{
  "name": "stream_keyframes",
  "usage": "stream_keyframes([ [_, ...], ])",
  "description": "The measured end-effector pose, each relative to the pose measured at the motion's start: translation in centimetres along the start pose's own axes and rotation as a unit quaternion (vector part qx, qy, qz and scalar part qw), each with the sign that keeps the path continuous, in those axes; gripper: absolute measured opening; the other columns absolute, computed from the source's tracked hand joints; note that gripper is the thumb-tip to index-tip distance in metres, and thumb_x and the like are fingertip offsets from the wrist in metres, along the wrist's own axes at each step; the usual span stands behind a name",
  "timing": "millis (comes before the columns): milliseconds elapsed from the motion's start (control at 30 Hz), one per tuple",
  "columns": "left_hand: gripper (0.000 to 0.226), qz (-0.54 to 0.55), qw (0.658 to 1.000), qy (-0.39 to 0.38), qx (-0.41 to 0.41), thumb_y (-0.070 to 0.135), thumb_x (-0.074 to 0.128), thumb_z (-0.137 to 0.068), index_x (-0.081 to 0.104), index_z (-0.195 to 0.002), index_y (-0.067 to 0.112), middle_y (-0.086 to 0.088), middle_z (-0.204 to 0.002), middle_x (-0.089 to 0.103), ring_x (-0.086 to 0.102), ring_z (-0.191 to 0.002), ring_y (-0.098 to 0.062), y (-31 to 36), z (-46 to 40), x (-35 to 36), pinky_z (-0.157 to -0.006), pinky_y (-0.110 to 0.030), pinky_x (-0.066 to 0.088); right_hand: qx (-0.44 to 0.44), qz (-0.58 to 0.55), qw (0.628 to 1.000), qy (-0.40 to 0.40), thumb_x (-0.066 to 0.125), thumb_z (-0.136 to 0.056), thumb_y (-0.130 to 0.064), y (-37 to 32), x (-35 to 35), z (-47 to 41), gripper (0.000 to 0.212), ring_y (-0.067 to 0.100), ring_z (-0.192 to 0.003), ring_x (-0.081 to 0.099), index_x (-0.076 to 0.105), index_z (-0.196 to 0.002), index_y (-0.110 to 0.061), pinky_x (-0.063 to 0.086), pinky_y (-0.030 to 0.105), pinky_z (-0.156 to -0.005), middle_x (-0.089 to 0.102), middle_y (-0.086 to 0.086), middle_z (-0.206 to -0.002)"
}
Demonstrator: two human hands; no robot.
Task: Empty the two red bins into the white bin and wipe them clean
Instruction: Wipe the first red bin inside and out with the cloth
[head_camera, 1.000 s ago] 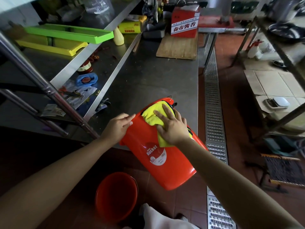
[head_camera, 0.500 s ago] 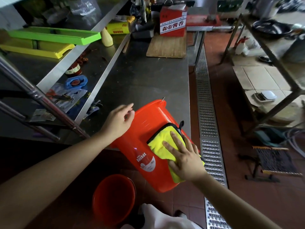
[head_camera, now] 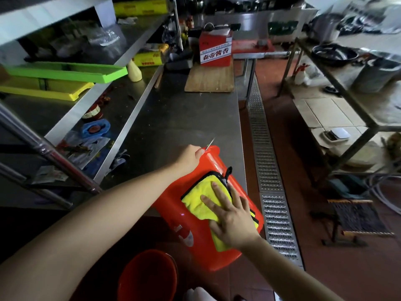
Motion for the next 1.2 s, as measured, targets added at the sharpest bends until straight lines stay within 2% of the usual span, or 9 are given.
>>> stream_keyframes([
  [100,0.031,0.083,0.996,0.02,0.005,0.024,0.052,-0.101,0.071,-0.107,0.0,-0.012,-0.094,0.071,0.059,-0.083,-0.018,0.3,0.2,-0.8,-0.069,-0.021,0.036,0.017,0.038,0.999,0.013,0.045,-0.086,-0.061,0.4,-0.9,-2.8,0.068,0.042,-0.152,0.01,0.027,-0.152,-0.05,0.037,0.063,-0.105,0.01,-0.006,-0.168],
  [233,0.038,0.148,0.989,-0.008,-0.029,0.023,0.051,-0.102,0.058,-0.132,0.001,-0.014,-0.134,0.059,0.054,-0.125,-0.022,-0.8,0.2,-0.4,-0.08,-0.001,0.026,0.035,0.08,0.996,-0.016,0.055,-0.087,-0.062,0.7,-0.6,-6.1,0.071,0.043,-0.152,0.004,0.029,-0.151,-0.048,0.03,0.066,-0.109,0.006,-0.004,-0.168],
  [333,0.036,0.151,0.988,-0.016,-0.029,0.023,0.053,-0.101,0.061,-0.129,0.002,-0.012,-0.132,0.061,0.055,-0.124,-0.022,-1.7,0.0,-0.3,-0.083,-0.005,0.031,0.031,0.097,0.995,-0.019,0.054,-0.086,-0.067,0.1,0.2,-7.0,0.07,0.046,-0.151,0.005,0.034,-0.15,-0.046,0.029,0.068,-0.108,0.01,-0.002,-0.168],
  [467,0.031,0.092,0.996,0.007,0.007,0.031,0.064,-0.093,0.071,-0.11,0.007,-0.009,-0.11,0.067,0.062,-0.103,-0.02,-1.8,-0.9,-1.4,-0.087,-0.025,0.045,0.017,0.11,0.994,-0.001,0.052,-0.087,-0.07,-0.7,1.0,-6.7,0.07,0.047,-0.151,0.006,0.035,-0.15,-0.045,0.028,0.068,-0.108,0.011,-0.002,-0.168],
  [600,0.034,0.069,0.997,-0.009,0.024,0.032,0.068,-0.091,0.072,-0.114,0.008,-0.009,-0.11,0.065,0.062,-0.101,-0.02,-2.0,-1.4,-1.3,-0.082,-0.021,0.042,0.013,0.112,0.994,0.006,0.054,-0.089,-0.066,-1.1,1.5,-6.7,0.068,0.048,-0.15,0.006,0.034,-0.151,-0.044,0.026,0.069,-0.108,0.011,-0.001,-0.168],
  [800,0.025,0.008,0.996,-0.079,0.032,0.035,0.072,-0.087,0.07,-0.098,0.012,-0.003,-0.101,0.062,0.061,-0.093,-0.019,-3.5,-2.2,-1.8,-0.08,-0.029,0.047,-0.003,0.106,0.994,0.0,0.059,-0.086,-0.063,-0.4,1.0,-7.9,0.065,0.041,-0.15,0.016,0.038,-0.145,-0.052,0.036,0.061,-0.103,0.016,-0.005,-0.167],
  [1000,0.023,-0.002,0.996,-0.08,0.026,0.036,0.07,-0.088,0.066,-0.095,0.015,0.0,-0.101,0.061,0.06,-0.091,-0.017,-4.4,-1.6,-1.5,-0.078,-0.031,0.048,0.046,0.017,0.998,-0.035,0.052,-0.089,-0.065,5.4,-0.4,-9.9,0.066,0.029,-0.15,0.019,0.021,-0.147,-0.062,0.038,0.056,-0.106,0.009,-0.02,-0.165],
  [1100,0.023,0.011,0.997,-0.08,0.019,0.037,0.07,-0.088,0.067,-0.098,0.017,0.002,-0.102,0.062,0.06,-0.091,-0.014,-4.8,-1.3,-1.5,-0.074,-0.027,0.045,0.093,-0.112,0.988,-0.053,0.06,-0.092,-0.056,9.0,-0.5,-11.3,0.06,0.026,-0.146,0.032,0.036,-0.147,-0.053,0.04,0.052,-0.11,0.02,-0.015,-0.165],
  [1200,0.022,0.012,0.997,-0.079,0.012,0.038,0.069,-0.089,0.066,-0.099,0.018,0.003,-0.101,0.062,0.061,-0.088,-0.013,-4.6,-1.3,-1.4,-0.073,-0.028,0.048,0.157,-0.235,0.958,-0.048,0.064,-0.094,-0.043,11.5,-0.6,-12.3,0.056,0.023,-0.144,0.039,0.047,-0.147,-0.039,0.033,0.035,-0.114,0.032,-0.003,-0.161],
])
Point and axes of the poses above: each hand's wrist, its own z-axis away from the middle knuckle, its own x-axis out of the palm, y = z × x, the point moved 5 cm from there along -z, towards the middle knuckle
